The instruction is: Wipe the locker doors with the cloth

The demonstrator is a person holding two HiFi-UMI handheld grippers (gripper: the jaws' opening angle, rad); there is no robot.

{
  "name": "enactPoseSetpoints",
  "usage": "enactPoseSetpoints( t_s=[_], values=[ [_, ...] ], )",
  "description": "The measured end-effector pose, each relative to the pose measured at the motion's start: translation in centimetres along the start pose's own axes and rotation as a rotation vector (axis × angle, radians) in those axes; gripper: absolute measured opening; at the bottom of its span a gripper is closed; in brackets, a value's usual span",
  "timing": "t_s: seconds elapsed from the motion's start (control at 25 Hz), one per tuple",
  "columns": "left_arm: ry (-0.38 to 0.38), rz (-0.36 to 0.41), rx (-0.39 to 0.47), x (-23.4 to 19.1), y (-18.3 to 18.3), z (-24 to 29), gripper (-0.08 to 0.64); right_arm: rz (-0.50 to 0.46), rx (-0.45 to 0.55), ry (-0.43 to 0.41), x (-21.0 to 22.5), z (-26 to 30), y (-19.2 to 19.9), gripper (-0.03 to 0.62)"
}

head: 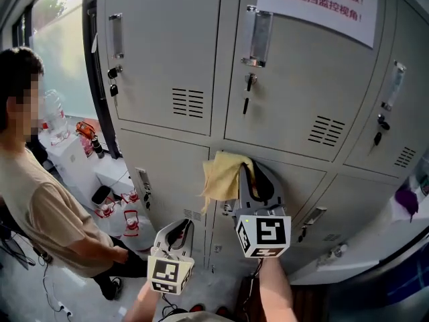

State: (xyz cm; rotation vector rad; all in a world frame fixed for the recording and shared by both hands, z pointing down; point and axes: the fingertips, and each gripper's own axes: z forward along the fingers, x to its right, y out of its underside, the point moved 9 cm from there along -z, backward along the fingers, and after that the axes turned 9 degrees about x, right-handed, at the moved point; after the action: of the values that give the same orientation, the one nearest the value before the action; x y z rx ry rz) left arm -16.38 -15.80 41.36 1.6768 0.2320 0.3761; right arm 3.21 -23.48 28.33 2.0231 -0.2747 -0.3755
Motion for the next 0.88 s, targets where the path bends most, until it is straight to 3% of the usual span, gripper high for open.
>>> enactPoseSetpoints(
  t_s=[0.88],
  values=[
    [0.176, -0.026, 0.016, 6.2, -0.4, 3.4, 0.04, -0.091, -0.057, 0.249, 9.8, -7.3, -1.4, 0.074]
  ],
)
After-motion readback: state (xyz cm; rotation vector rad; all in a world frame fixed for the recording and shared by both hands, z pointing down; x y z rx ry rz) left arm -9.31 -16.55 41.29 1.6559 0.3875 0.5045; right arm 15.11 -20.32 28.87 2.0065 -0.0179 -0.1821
